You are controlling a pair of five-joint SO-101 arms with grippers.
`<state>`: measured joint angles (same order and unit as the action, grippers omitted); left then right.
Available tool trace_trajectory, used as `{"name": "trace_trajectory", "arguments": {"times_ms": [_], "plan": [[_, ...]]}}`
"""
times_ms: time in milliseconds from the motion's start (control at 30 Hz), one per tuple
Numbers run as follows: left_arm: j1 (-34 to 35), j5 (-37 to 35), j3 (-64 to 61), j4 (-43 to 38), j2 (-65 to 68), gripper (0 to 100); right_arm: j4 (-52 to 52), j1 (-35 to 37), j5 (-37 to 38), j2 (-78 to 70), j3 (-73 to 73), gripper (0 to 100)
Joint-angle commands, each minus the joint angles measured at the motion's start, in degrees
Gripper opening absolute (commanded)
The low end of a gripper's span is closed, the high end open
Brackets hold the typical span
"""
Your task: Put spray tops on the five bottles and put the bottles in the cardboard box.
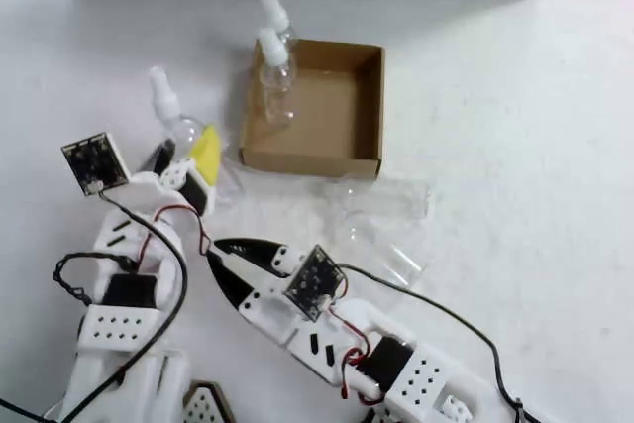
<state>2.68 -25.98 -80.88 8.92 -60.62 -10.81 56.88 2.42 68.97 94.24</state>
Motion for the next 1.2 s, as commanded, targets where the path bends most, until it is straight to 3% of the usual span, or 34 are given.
{"name": "trace_trajectory", "arguments": {"times_ms": [0, 367, 500, 700, 967, 1167], "plan": [[-1.2, -0.5, 4.7, -1.8, -1.6, 2, 0.8, 0.3, -0.5, 0.3, -0.4, 1.6], [-10.9, 0.1, 3.0, 15.7, -21.6, 2, 1.8, 0.0, -0.2, 0.4, -0.4, 1.6], [-12.9, 6.9, 1.6, 18.9, -26.0, 2, 1.7, -2.9, -0.4, 0.8, -0.5, 1.6], [-17.5, 7.6, 1.5, 25.8, -35.9, 2, 1.8, -3.6, -0.2, 0.3, -0.5, 1.6], [-18.0, 9.1, 1.5, 32.5, -43.7, 2, 1.8, -6.2, -0.1, 0.3, -0.5, 1.6], [-18.1, 10.1, 1.5, 33.2, -43.7, 2, 1.8, -10.4, -0.2, 0.3, -0.8, 1.6]]}}
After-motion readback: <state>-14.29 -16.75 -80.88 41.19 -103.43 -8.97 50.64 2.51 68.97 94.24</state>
